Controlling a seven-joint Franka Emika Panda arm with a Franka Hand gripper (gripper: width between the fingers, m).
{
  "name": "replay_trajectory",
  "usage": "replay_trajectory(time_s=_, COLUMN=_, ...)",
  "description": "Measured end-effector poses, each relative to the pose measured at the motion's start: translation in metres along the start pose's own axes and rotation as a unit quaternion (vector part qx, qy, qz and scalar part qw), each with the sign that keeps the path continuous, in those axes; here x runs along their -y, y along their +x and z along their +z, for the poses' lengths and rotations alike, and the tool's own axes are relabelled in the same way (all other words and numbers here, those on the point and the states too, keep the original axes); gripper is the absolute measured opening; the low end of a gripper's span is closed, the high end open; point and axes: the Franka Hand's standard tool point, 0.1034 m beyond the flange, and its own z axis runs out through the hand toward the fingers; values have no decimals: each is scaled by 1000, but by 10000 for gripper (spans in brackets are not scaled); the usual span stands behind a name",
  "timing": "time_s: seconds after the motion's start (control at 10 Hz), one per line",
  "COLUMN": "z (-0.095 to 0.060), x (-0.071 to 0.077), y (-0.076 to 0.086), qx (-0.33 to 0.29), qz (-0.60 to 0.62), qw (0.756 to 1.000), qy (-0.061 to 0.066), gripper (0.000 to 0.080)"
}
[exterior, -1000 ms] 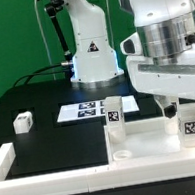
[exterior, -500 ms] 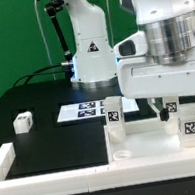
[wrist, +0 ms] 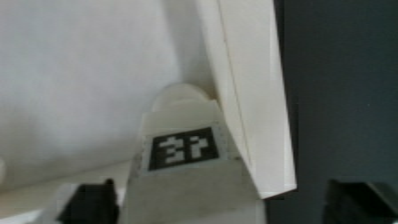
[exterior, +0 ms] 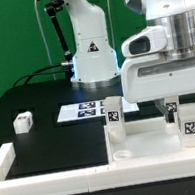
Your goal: Assemble square table
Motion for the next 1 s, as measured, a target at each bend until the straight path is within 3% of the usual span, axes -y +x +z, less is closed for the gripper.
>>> replay_trajectory(time_s=0.1, z=0, x=1, y=0, qx=0, qz=48, qw=999, qy=1, gripper=383)
replay_trajectory(time_s=0.2, z=1, x=-2, y=-1, qx=2, qz=76, qw=997, qy=-2, gripper=383)
replay_trajectory(time_s=0.3, z=2, x=-5, y=-1, qx=3, qz=122, qw=993, qy=-4, gripper=297)
replay_trajectory(time_s=0.5, z=2, x=-5, y=-2, qx=3, qz=187, qw=982, qy=-4, gripper=297)
replay_trajectory(time_s=0.7, z=0, x=-3, y=-5, qx=7, qz=349, qw=937, qy=-12, gripper=296)
replay_trajectory(time_s=0.8, z=2, x=-3, y=-8, qx=13, qz=453, qw=891, qy=-10, gripper=296)
replay_trajectory(time_s=0.9, z=4, x=-2, y=-6, qx=19, qz=570, qw=821, qy=6, gripper=296)
replay_trajectory(time_s=1.0, z=4, x=-4, y=-3, qx=22, qz=603, qw=797, qy=18, gripper=296)
